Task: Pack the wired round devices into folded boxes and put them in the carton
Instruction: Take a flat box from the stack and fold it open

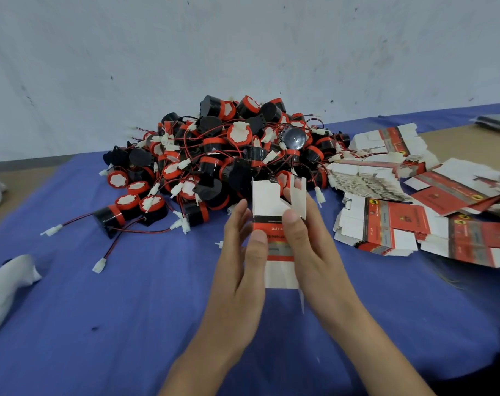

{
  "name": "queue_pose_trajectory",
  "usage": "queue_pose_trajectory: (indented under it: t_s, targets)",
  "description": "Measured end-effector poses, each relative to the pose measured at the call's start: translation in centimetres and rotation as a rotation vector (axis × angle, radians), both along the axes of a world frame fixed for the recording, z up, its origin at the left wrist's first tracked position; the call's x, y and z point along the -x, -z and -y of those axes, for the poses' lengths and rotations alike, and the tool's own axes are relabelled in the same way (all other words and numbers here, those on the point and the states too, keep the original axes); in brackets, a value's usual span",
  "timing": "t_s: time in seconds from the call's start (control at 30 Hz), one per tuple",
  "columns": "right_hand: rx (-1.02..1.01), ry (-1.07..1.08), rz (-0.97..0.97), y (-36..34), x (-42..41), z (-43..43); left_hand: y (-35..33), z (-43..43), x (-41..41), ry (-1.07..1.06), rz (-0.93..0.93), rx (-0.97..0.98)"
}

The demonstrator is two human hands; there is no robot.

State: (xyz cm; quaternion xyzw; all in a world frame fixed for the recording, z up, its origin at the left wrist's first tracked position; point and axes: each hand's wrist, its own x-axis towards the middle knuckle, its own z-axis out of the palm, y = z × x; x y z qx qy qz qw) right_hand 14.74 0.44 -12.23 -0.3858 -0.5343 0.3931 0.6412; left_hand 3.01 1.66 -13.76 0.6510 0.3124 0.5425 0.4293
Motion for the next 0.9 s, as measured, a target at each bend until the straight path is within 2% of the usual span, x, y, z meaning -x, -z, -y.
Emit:
queue_pose_trajectory:
  t_s: [0.17, 0.43, 0.6, 0.9]
  targets:
    - [-0.021, 0.043, 0.093, 0.6, 0.2, 0.0, 0.2, -0.1, 0.1, 0.051, 0.028, 0.088]
    - [-0.19, 0.27, 0.456, 1.3, -0.2, 0.0, 0.5, 0.3, -0.2, 0.062, 0.033, 0.057]
    - [-0.264, 0.366, 0.512, 1.2, -0.3, -0.1, 0.2, 0.6, -0.4, 0.058, 0.049, 0.032]
    - [-0.301, 0.419, 0.46, 1.2, 0.0, 0.1, 0.5, 0.6, -0.2, 0.07, 0.036, 0.047]
